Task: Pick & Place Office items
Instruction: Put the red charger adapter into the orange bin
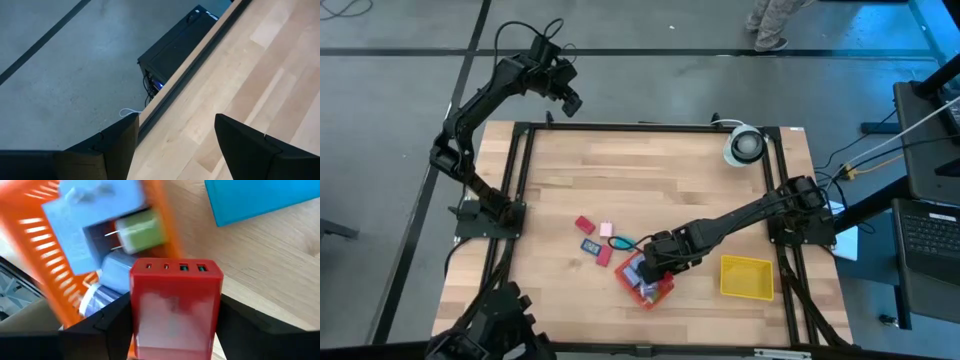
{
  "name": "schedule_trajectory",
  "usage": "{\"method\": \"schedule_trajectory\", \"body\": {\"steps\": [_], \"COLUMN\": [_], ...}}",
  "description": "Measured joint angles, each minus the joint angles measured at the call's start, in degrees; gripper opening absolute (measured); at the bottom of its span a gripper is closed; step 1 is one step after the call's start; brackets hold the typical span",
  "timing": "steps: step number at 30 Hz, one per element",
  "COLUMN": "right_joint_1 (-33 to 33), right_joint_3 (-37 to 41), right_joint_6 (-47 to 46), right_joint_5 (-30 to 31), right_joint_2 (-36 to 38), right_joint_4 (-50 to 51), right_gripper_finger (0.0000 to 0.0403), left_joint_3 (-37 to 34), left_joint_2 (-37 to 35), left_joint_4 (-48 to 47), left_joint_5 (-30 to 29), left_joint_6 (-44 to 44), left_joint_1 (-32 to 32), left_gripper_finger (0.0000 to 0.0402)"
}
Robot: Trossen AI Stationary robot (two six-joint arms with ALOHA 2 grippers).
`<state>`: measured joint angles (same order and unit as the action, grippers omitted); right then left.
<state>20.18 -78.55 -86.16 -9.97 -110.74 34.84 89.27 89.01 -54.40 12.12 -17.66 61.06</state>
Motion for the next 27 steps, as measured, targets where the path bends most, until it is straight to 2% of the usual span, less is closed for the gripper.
{"method": "schedule_trajectory", "body": {"steps": [6, 10, 12, 16, 20, 27], "right_joint_1": [-0.15, -0.89, -1.03, -0.94, -1.03, -0.01], "right_joint_3": [-2.13, -6.84, -9.97, -18.0, -19.35, -19.31], "right_joint_6": [-0.26, 1.79, 2.59, 3.08, 2.46, -1.13], "right_joint_5": [-1.88, -1.13, 1.06, 7.65, 9.98, 5.24], "right_joint_2": [0.02, 0.02, 0.02, 0.08, 0.05, -4.04], "right_joint_4": [2.72, 7.93, 8.32, 12.2, 14.2, 8.22], "right_gripper_finger": [0.0222, 0.0239, 0.024, 0.0208, 0.0208, 0.0213], "left_joint_3": [0.0, 0.0, 0.0, 0.0, 0.0, 0.02], "left_joint_2": [0.0, 0.0, 0.0, 0.0, 0.0, 0.0], "left_joint_4": [0.68, 0.84, 0.84, 0.87, 0.87, 0.89], "left_joint_5": [0.0, 0.45, 0.87, 0.94, 0.99, 1.09], "left_joint_6": [-0.03, -0.03, -0.03, -0.03, -0.03, -0.03], "left_joint_1": [0.0, 0.0, 0.0, 0.0, 0.0, 0.0], "left_gripper_finger": [0.0258, 0.0258, 0.0258, 0.0258, 0.0258, 0.0258]}}
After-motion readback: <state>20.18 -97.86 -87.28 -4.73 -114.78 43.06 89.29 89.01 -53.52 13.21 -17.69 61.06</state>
